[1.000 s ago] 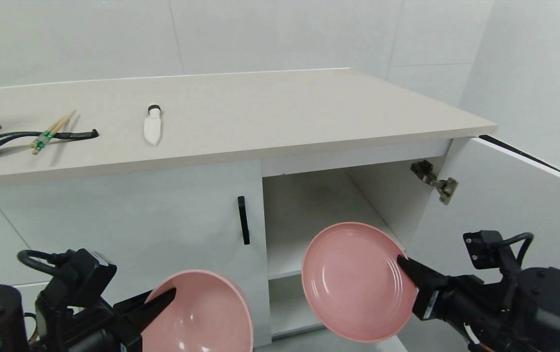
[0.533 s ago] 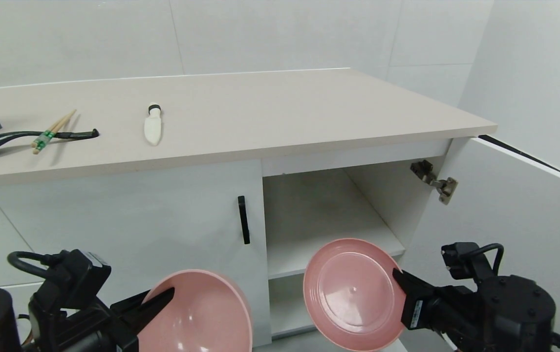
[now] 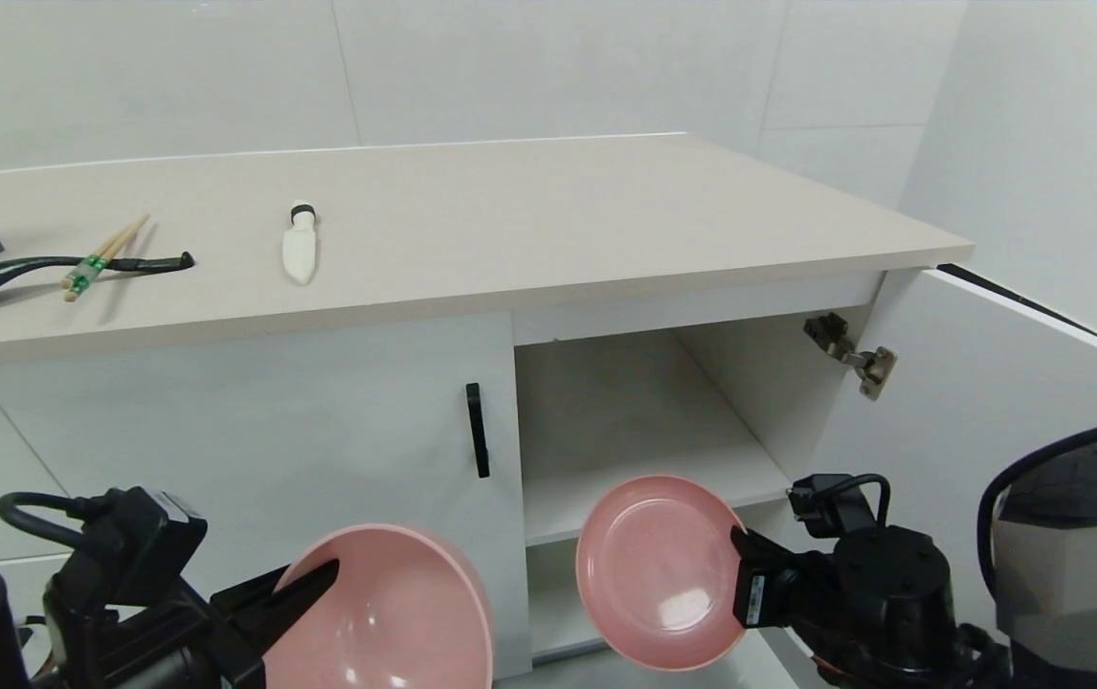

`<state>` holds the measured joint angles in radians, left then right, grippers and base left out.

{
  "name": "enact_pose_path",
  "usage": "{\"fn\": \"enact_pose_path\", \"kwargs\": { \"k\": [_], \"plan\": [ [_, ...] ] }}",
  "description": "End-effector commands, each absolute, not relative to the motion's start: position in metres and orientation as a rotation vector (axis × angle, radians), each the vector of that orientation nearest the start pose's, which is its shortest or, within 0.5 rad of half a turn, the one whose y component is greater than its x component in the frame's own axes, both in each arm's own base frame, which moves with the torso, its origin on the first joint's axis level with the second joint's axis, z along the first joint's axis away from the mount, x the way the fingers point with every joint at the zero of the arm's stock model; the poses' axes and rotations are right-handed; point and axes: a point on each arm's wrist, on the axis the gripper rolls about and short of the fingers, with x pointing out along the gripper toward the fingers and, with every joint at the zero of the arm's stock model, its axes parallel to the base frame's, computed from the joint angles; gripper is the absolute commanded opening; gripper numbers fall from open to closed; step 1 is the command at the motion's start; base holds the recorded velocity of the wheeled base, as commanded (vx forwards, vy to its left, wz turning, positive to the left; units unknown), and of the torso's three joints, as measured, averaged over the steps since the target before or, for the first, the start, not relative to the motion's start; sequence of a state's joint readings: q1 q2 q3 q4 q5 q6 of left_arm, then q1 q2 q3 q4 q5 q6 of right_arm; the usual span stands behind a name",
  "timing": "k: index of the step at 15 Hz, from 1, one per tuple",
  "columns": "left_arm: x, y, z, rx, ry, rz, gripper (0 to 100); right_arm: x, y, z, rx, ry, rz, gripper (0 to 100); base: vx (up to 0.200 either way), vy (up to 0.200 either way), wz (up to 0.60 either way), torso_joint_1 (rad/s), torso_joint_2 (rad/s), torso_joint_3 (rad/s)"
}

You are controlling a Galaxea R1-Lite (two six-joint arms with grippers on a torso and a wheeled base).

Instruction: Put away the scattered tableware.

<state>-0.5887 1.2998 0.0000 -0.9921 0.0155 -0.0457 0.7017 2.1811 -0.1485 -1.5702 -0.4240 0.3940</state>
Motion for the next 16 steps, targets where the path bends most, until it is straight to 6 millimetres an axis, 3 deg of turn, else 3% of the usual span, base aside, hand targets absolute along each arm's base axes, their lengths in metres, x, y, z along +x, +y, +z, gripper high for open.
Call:
{"fn": "enact_pose_path", "kwargs": {
  "k": [1, 3, 5, 10, 16],
  "plan": [
    [0.113, -0.075, 0.112, 0.042, 0.295, -0.564, 0, 0.215, 0.16, -0.003, 0.146, 0.442, 0.161, 0, 0.0, 0.0, 0.0, 0.0, 0.0, 0.0],
    [0.112, -0.075, 0.114, 0.038, 0.274, -0.568, 0, 0.226, 0.16, -0.001, 0.178, 0.412, 0.146, 0, 0.0, 0.0, 0.0, 0.0, 0.0, 0.0],
    [0.108, -0.073, 0.12, 0.025, 0.234, -0.575, 0, 0.237, 0.166, 0.001, 0.204, 0.378, 0.151, 0, 0.2, 0.0, 0.0, 0.0, 0.0, 0.002],
    [0.099, -0.075, 0.124, 0.021, 0.203, -0.63, 0, 0.252, 0.176, -0.02, 0.196, 0.387, 0.144, 0, 0.0, 0.0, 0.0, 0.0, 0.0, 0.0],
    [0.099, -0.076, 0.124, 0.022, 0.205, -0.633, 0, 0.276, 0.167, -0.033, 0.284, 0.378, 0.067, 0, 0.0, 0.0, 0.0, 0.0, 0.0, 0.0]
  ]
}}
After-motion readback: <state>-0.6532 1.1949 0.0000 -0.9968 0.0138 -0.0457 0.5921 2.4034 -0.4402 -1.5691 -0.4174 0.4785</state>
